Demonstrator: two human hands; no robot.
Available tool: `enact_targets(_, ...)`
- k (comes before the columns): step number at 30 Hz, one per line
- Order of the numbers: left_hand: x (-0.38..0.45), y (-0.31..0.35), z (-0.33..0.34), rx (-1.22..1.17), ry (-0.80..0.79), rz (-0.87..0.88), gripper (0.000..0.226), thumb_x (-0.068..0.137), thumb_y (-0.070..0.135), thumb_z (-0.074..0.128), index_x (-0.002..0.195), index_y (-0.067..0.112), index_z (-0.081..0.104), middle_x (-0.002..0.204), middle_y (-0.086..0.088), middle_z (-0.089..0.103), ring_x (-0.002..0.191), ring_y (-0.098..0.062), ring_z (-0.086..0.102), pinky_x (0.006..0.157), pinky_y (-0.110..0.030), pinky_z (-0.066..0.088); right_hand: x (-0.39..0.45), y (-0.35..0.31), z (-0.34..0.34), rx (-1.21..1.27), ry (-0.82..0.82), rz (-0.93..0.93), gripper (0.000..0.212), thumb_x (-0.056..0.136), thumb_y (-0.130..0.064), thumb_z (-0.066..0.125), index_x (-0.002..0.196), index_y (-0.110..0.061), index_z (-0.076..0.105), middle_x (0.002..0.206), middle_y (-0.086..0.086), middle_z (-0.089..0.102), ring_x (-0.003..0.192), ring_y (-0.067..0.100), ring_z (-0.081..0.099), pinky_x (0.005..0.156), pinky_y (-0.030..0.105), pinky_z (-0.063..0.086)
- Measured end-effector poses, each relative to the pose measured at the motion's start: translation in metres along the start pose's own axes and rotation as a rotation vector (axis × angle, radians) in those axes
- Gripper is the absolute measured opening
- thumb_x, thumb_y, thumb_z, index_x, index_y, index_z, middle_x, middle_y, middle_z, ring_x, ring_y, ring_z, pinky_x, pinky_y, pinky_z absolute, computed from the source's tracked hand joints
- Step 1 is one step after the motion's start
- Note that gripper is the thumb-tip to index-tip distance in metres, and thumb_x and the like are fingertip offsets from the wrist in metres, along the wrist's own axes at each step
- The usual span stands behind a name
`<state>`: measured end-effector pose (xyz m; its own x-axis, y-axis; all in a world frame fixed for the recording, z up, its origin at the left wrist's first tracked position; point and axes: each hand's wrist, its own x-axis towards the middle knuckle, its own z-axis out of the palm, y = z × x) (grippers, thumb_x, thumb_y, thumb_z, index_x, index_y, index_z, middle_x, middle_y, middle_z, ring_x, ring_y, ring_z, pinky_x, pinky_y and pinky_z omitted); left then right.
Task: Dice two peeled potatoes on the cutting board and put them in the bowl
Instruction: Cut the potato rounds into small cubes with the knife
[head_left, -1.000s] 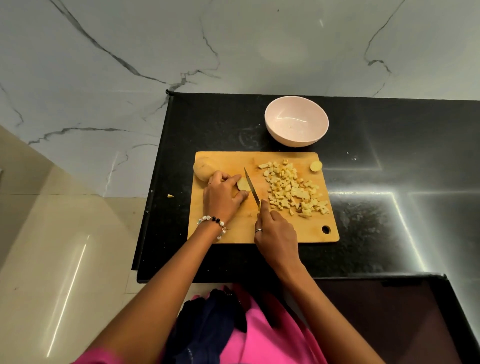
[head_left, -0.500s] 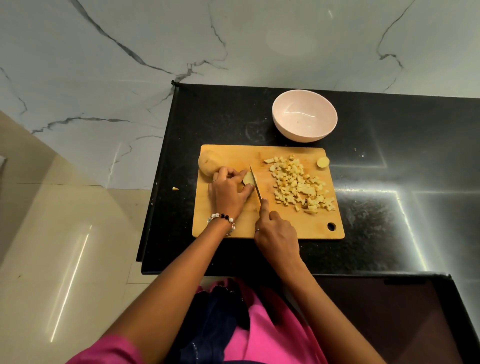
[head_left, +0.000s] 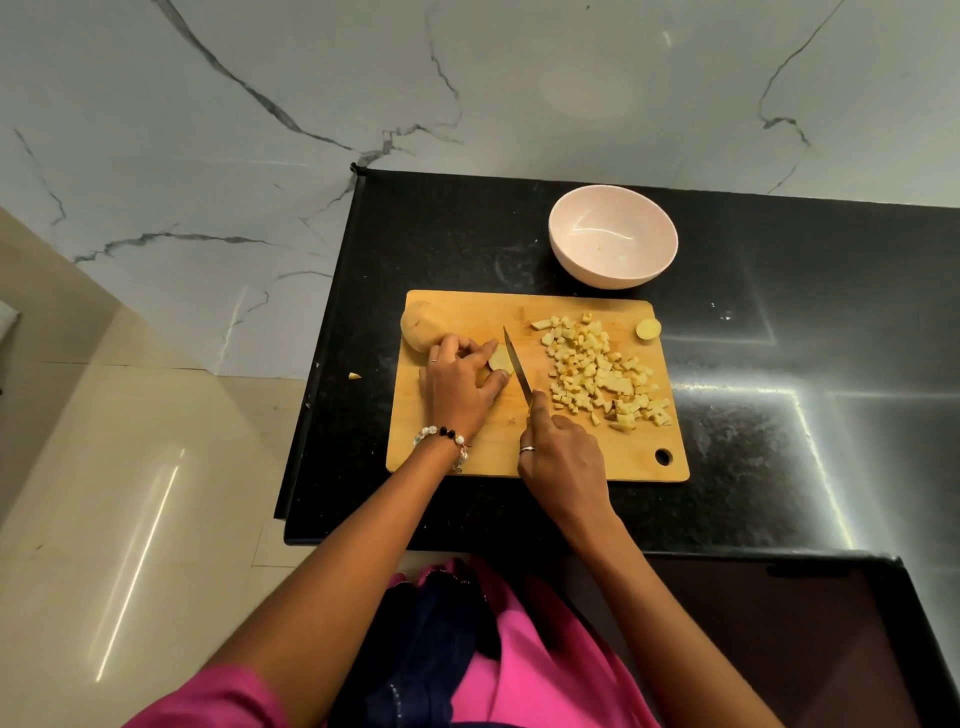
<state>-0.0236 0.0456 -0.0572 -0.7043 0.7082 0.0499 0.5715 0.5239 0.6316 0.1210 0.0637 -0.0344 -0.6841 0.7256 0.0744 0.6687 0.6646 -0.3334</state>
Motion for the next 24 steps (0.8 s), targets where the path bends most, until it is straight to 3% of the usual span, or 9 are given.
enact_targets(9,0.001,-0.001,0.001,-0.016,0.009,0.002,0.043,0.083,0.038,0.066,0.125,0.027,0.061,0.114,0.002,0.052,0.11,-0.018,0.043,0.088,-0.034,0.036,0.004,-0.006,0.008,-0.053,-0.057,0.02,0.05,0.091,-0.009,0.046,0.139,0.003,0.039,0.083,0.025,0.063,0.064,0.041,0.059,0.052,0.035,0.032)
enact_targets(14,0.002,-0.001,0.001,-0.025,-0.007,-0.013,0.042,0.083,0.038,0.066,0.124,0.028,0.062,0.115,0.003,0.051,0.111,-0.017,0.042,0.087,-0.03,0.032,0.01,-0.014,0.007,-0.076,-0.123,0.02,0.055,0.094,-0.011,0.039,0.146,0.001,0.024,0.097,0.024,0.062,0.076,0.04,0.061,0.057,0.035,0.033)
enact_targets(17,0.002,0.0,0.0,-0.036,0.013,-0.009,0.042,0.082,0.037,0.068,0.122,0.026,0.063,0.113,0.004,0.052,0.109,-0.017,0.043,0.085,-0.029,0.032,-0.013,-0.014,0.003,-0.194,-0.174,-0.01,0.06,0.078,-0.005,0.061,0.134,0.009,0.044,0.074,0.022,0.063,0.048,0.037,0.057,0.043,0.03,0.028)
enact_targets(19,0.003,0.0,0.0,-0.043,0.022,-0.016,0.042,0.082,0.036,0.068,0.122,0.025,0.063,0.112,0.004,0.053,0.108,-0.017,0.044,0.087,-0.031,0.035,-0.022,-0.009,0.009,-0.22,-0.119,-0.012,0.06,0.067,-0.003,0.066,0.123,0.01,0.054,0.062,0.02,0.06,0.036,0.035,0.05,0.037,0.027,0.023)
enact_targets(24,0.001,-0.003,-0.001,-0.022,-0.013,0.019,0.045,0.083,0.037,0.066,0.126,0.026,0.06,0.115,0.002,0.051,0.11,-0.018,0.042,0.091,-0.036,0.039,-0.017,-0.009,0.001,-0.048,-0.095,0.012,0.055,0.094,-0.014,0.04,0.146,0.0,0.028,0.095,0.024,0.064,0.075,0.04,0.06,0.057,0.035,0.032)
